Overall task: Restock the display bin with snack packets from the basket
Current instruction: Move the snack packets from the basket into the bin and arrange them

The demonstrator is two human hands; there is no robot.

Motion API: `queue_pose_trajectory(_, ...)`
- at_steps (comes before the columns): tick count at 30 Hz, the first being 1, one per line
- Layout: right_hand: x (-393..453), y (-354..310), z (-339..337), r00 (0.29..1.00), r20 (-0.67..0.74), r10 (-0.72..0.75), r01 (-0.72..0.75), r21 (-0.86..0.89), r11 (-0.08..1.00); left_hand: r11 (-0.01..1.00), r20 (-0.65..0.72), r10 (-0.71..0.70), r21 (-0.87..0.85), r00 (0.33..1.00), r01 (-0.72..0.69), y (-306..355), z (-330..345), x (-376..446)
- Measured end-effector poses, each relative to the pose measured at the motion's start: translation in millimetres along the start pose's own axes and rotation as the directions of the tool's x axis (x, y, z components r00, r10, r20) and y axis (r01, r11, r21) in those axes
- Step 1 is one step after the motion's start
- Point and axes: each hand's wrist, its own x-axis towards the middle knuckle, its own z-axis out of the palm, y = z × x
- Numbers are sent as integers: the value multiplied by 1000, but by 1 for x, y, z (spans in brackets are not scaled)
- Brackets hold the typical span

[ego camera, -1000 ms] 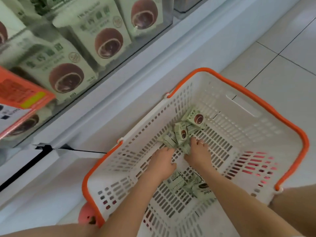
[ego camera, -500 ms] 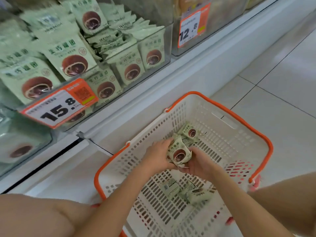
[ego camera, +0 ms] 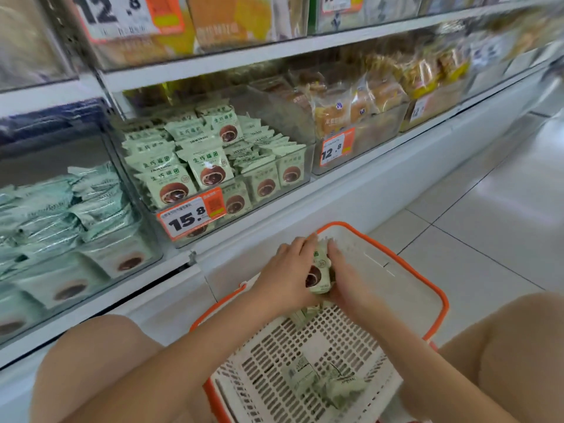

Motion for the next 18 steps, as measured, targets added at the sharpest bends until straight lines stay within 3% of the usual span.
queue_pose_trajectory(4,-8,-15,-3,994,-5,-111,107,-215,971,994,77,49,-97,996,-42,-6,-8,1)
queue_pose_trajectory(11,6,-25,-12,997,55,-59,68,-182,981,974,143,195,-142,970,-175,-36,-23,13)
queue_pose_trajectory(15,20,-41,-16,989,124,-77,107,-261,959,970,74,213,-139,974,-202,-45,-42,18)
queue_pose_trajectory(18,30,-67,-16,978,158,-137,190,-404,895,987,-38,160,36,986,-159,-49,-60,17)
